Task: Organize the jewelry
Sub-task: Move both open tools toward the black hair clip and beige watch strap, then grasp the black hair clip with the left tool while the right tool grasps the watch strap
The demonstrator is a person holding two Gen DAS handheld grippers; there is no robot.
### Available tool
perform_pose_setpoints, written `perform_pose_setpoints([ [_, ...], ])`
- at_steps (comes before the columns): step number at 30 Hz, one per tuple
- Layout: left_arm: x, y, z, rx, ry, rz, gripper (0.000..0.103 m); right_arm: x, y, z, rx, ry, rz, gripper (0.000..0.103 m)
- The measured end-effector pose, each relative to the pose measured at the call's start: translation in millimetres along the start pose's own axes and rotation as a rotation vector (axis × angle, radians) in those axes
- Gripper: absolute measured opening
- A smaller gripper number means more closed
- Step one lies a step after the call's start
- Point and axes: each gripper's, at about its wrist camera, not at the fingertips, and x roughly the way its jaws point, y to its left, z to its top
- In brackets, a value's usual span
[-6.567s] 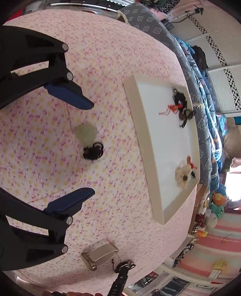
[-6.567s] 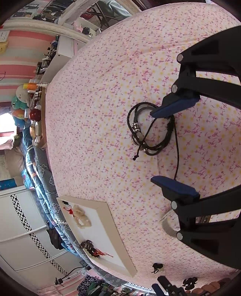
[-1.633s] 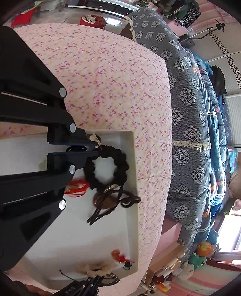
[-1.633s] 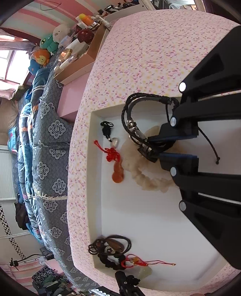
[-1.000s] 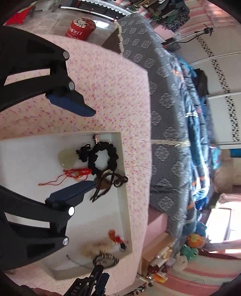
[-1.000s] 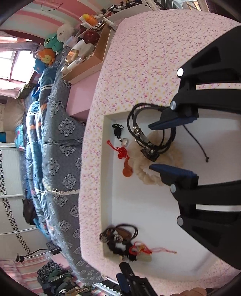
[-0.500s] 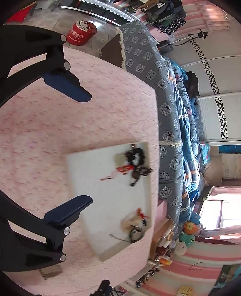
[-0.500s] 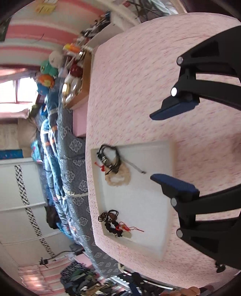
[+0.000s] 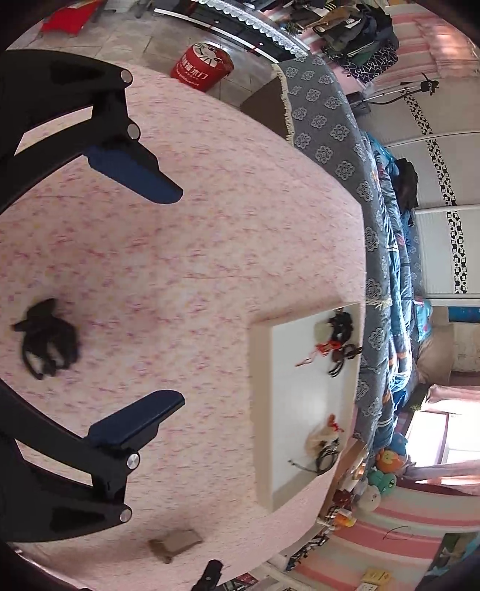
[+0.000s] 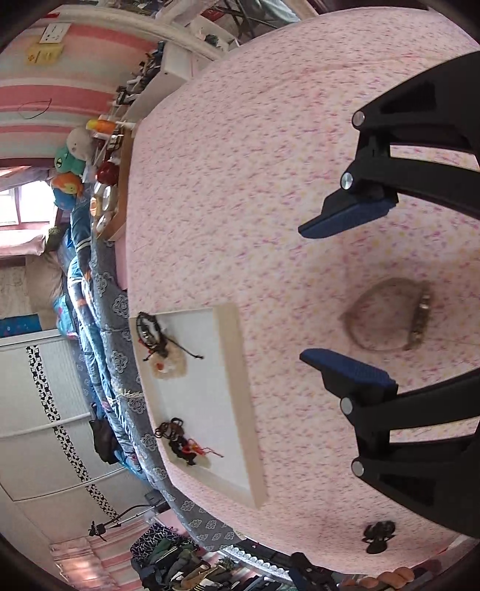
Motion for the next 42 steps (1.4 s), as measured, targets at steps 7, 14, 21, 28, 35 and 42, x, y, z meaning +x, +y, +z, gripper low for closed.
perform_pose_setpoints([
  [7, -6.4, -3.3, -35.1, -0.015, 0.018, -0.005, 0.1, 2.3, -7.3, -22.1, 0.023, 0.029, -0.01, 0.062],
  [14, -3.4, -6.6, -55.1, -0.032, 0.045, -0.002, 0.1, 7.2, -11.0, -31.0, 0.031, 0.056, -0.011, 0.062],
  [21, -2.9, -7.4, -65.1, -0.038, 0.048, 0.005, 0.1, 8.7, -12.8, -37.2, 0.029, 0.073, -0.027, 0.062],
  [28, -6.0, -6.8, -71.4, -0.037, 0.045, 0.01, 0.1, 10.9, -14.8, -40.3, 0.018, 0.079, -0.048, 0.062],
  [35, -6.7, -10.7, -78.9, -0.024, 0.043, -0.001, 0.1, 15.3, -21.2, -42.7, 0.027, 0.093, -0.048, 0.062],
  [42, 3.0, -14.9, -75.2, -0.015, 0.053, -0.003, 0.091, 22.1, -21.4, -41.1, 0.026, 0.114, -0.018, 0.062],
])
